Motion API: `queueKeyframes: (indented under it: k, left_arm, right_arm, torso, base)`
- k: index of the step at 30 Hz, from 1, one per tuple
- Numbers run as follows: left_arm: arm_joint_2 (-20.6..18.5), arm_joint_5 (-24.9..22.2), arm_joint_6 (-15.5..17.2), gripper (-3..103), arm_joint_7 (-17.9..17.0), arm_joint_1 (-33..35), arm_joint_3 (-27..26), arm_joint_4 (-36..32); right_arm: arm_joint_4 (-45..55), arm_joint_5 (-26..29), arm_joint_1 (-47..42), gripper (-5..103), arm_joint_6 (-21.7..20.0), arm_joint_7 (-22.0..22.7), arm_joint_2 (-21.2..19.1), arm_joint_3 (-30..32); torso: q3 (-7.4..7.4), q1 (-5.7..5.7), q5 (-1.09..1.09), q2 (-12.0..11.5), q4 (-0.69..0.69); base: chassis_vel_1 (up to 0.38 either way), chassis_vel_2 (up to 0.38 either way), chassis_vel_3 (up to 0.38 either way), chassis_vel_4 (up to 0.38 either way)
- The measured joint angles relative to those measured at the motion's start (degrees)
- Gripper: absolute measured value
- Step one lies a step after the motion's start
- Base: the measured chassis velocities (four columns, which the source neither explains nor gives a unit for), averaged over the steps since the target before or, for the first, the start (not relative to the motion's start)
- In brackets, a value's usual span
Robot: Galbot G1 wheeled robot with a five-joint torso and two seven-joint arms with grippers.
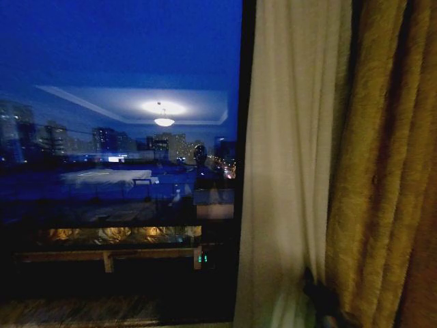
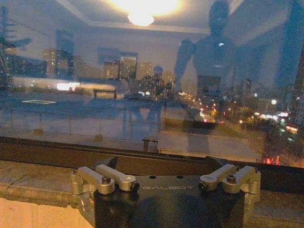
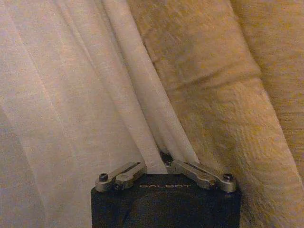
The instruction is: Open the curtains by pulling them apart, changing their state from closed to fully open.
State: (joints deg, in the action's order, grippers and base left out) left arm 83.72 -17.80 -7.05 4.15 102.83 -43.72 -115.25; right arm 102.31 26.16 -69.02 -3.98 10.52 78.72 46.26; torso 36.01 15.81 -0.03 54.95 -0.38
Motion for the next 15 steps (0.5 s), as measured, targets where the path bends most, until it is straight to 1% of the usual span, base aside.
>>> queueKeyframes:
  k: [5,10,11,13,14,15]
  left_arm:
    - [0.0,0.0,-0.6,100,0.1,0.2,0.0,0.2]
    - [0.0,0.0,-0.6,100,0.1,0.2,0.1,0.2]
    - [0.0,0.0,-0.6,100,0.1,0.1,0.1,0.1]
    - [0.0,0.0,-0.6,100,0.1,0.1,0.2,0.1]
    - [-0.1,0.0,-0.6,100,0.1,0.0,0.2,0.0]
    - [-0.1,0.0,-0.6,100,0.1,0.0,0.2,0.0]
  right_arm:
    - [-2.0,1.0,0.2,0,0.7,0.0,0.0,3.0]
    - [-1.0,1.0,-0.8,0,0.9,-0.1,0.0,3.1]
    - [0.6,1.1,-1.8,-3,0.6,-0.7,0.0,2.7]
    - [1.3,1.1,-2.1,-3,0.5,-0.9,0.0,2.4]
    - [3.9,1.2,-3.1,7,0.7,-2.0,0.0,1.1]
    - [3.9,1.2,-3.1,7,0.7,-2.0,0.0,1.1]
  torso:
    - [0.0,0.0,0.0,0.0,-0.01]
    - [0.0,0.0,0.03,0.0,-0.01]
    - [0.01,0.0,0.04,0.0,-0.03]
    - [0.01,0.0,0.04,0.0,-0.03]
    - [0.02,0.0,0.11,0.0,-0.02]
    - [0.02,0.0,0.11,0.0,-0.02]
  base:
    - [0.0,0.0,0.0,0.0]
    - [0.0,0.0,0.0,0.0]
    - [0.0,0.0,0.0,0.0]
    - [0.0,0.0,0.0,0.0]
    - [0.0,0.0,0.0,0.0]
    - [0.0,0.0,0.0,0.0]
